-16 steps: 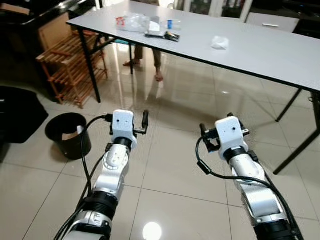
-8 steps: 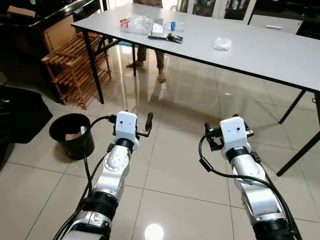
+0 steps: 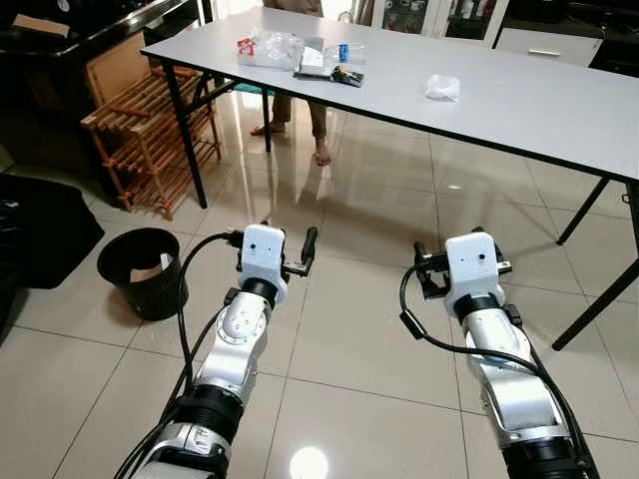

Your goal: Picking trash to rubbish bin

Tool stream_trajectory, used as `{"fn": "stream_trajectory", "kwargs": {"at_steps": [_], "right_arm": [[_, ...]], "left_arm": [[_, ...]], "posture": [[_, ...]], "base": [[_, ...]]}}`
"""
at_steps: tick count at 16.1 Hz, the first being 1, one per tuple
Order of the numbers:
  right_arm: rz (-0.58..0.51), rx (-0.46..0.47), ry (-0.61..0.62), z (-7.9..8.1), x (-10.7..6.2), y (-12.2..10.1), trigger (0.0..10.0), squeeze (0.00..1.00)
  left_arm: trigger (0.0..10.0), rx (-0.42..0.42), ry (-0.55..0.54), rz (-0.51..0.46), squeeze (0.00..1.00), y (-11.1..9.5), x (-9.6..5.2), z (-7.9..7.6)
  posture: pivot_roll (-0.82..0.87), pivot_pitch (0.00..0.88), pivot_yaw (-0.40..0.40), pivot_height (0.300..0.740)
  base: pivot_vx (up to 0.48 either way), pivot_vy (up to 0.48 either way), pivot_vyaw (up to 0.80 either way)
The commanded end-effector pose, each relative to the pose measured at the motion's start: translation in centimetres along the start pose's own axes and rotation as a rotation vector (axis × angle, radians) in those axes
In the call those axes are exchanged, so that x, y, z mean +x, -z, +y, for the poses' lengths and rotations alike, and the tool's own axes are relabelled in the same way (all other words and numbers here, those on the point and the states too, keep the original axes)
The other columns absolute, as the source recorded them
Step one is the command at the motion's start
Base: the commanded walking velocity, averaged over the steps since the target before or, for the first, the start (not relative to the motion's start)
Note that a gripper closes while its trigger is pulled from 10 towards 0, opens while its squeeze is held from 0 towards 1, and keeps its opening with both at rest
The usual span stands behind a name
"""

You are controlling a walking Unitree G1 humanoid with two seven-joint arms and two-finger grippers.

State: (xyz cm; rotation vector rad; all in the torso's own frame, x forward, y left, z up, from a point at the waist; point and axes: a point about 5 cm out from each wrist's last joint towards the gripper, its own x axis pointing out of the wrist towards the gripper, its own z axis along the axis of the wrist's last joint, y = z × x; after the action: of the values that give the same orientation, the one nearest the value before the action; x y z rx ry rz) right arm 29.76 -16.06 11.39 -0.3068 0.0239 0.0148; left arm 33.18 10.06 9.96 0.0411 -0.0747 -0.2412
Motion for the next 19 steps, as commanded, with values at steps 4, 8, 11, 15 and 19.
{"fn": "stream_trajectory", "kwargs": {"at_steps": [4,8,11,15,19], "right_arm": [[0.013,0.031,0.024,-0.1,0.2,0.2,10.0,0.00],[0.023,0.027,0.035,-0.2,-0.1,0.4,10.0,0.00],[0.011,0.032,0.036,-0.3,-0.3,0.3,10.0,0.00],[0.010,0.025,0.052,-0.6,-0.4,0.3,10.0,0.00],[0.010,0.025,0.056,-0.3,-0.6,0.3,10.0,0.00]], "left_arm": [[10.0,-0.003,0.013,-0.011,0.00,-0.2,-0.1,0.2],[10.0,-0.003,0.020,-0.002,0.00,0.0,-0.2,-0.1],[10.0,-0.018,0.054,-0.004,0.00,0.0,-0.2,-0.5],[10.0,-0.044,0.111,-0.016,0.00,-0.1,-0.3,-1.0],[10.0,-0.042,0.163,-0.026,0.00,-0.1,-0.6,-1.5]], "posture": [[-0.04,0.000,-0.001,0.740],[-0.05,0.000,0.001,0.740],[-0.06,0.000,0.001,0.740],[-0.07,0.000,0.008,0.740],[-0.07,0.000,0.018,0.740]], "base": [[0.000,0.000,-0.40],[0.000,0.000,-0.78],[0.000,0.000,0.00],[0.292,0.000,0.00],[0.478,0.000,0.00]]}}
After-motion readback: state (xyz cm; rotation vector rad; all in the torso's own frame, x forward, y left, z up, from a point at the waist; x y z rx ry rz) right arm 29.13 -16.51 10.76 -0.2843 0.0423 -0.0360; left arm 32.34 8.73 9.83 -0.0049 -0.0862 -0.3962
